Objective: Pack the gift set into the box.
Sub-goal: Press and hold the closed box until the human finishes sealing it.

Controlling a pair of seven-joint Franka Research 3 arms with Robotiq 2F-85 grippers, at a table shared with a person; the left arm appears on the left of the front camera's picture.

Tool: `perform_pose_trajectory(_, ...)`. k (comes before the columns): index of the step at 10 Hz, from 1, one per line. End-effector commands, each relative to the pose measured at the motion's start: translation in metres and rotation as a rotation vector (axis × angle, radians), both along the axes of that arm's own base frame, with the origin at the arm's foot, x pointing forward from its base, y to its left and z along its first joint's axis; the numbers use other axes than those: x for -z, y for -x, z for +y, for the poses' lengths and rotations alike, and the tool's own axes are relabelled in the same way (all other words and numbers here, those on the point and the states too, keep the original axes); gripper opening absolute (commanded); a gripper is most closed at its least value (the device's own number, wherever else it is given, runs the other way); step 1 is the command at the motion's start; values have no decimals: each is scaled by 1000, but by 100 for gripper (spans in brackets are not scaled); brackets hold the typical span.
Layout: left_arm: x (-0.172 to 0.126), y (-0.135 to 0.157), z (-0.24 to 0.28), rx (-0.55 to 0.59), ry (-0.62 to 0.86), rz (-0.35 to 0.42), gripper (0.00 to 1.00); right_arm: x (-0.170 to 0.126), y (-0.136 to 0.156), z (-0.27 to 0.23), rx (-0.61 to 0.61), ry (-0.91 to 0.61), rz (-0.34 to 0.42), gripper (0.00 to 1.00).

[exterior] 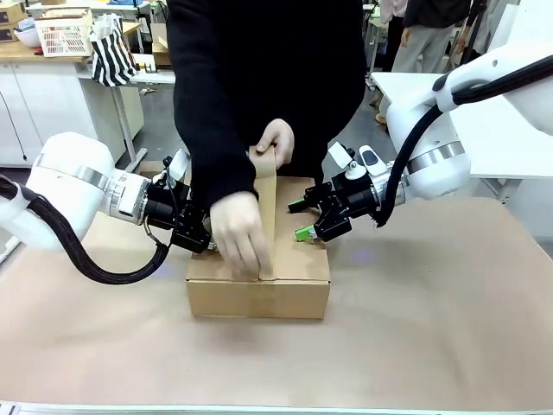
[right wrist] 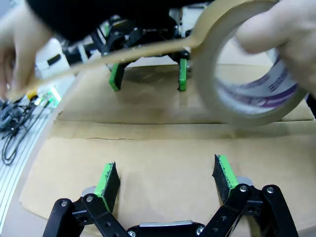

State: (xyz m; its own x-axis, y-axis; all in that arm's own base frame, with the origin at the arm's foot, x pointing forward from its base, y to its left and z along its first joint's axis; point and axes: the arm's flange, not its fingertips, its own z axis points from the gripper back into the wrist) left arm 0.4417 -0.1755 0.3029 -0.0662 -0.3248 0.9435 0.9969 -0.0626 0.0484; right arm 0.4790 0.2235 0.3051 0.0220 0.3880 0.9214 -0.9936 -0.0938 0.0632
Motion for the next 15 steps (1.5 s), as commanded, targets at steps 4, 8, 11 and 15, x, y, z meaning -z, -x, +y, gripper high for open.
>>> perform_pose_trajectory(4,1,3,1,-1,-3,-4,100,1,0,1,0,3,-1,100)
perform_pose_trajectory(8,1,3,1,-1,-3,-4,100,1,0,1,0,3,-1,100)
perform_pose_trajectory(11,1,3,1,-1,-3,-4,100,1,0,1,0,3,-1,100)
perform_pose_trajectory(15,1,3,1,-1,-3,-4,100,1,0,1,0,3,-1,100)
